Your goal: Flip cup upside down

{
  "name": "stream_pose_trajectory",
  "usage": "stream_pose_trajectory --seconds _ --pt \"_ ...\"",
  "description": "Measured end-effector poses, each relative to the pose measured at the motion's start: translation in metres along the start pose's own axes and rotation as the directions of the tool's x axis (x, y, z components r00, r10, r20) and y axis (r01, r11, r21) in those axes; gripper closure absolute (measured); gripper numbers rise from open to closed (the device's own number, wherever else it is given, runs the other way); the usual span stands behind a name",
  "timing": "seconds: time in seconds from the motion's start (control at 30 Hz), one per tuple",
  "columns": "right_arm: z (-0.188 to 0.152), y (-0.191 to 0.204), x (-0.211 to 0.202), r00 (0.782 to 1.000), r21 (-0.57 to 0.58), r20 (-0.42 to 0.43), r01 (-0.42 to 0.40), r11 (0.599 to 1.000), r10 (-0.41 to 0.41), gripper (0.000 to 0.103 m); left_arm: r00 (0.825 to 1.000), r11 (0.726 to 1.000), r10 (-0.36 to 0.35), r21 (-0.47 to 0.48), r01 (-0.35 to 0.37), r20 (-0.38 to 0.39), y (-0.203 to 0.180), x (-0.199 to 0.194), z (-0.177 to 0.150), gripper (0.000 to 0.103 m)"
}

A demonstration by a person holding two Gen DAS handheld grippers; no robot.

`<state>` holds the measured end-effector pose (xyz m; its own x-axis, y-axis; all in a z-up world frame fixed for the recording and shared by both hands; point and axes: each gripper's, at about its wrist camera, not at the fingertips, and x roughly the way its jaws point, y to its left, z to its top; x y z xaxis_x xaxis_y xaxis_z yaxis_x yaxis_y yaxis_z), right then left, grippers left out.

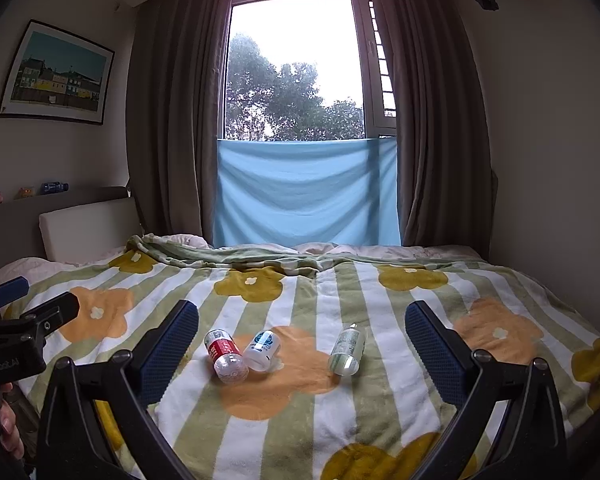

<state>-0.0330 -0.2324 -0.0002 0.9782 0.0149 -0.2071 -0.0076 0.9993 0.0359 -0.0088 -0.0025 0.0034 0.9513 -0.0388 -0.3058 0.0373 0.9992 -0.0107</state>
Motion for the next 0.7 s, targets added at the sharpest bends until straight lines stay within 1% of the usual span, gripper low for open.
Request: stream_pose_trajectory --seconds 0.17,0.4,0.57,0.7 --pt "0.0 0.0 0.005 1.0 -0.004 -0.012 0.022 1.0 -0.022 0.0 1.0 1.0 0.0 0.002 0.0 -0.002 0.0 0.0 0.0 0.0" --pt "-0.002 -0.006 0.014 0.999 0.017 -0.037 0.03 0.999 -0.029 0.0 1.0 1.0 0.002 -0.003 -0.002 -0.003 0.003 0.003 0.0 0.0" --pt "-0.004 -0.006 0.018 0.999 0.016 -0.041 0.032 0.999 -0.031 0.0 1.0 1.0 0.008 -0.009 -0.008 -0.024 0.004 0.018 -0.002 0.0" --pt "-0.008 -0.009 0.024 0.999 0.01 -0.036 0.033 0.999 -0.032 0.0 0.997 1.0 0.023 -0.016 -0.024 -0.079 0.005 0.047 0.001 0.0"
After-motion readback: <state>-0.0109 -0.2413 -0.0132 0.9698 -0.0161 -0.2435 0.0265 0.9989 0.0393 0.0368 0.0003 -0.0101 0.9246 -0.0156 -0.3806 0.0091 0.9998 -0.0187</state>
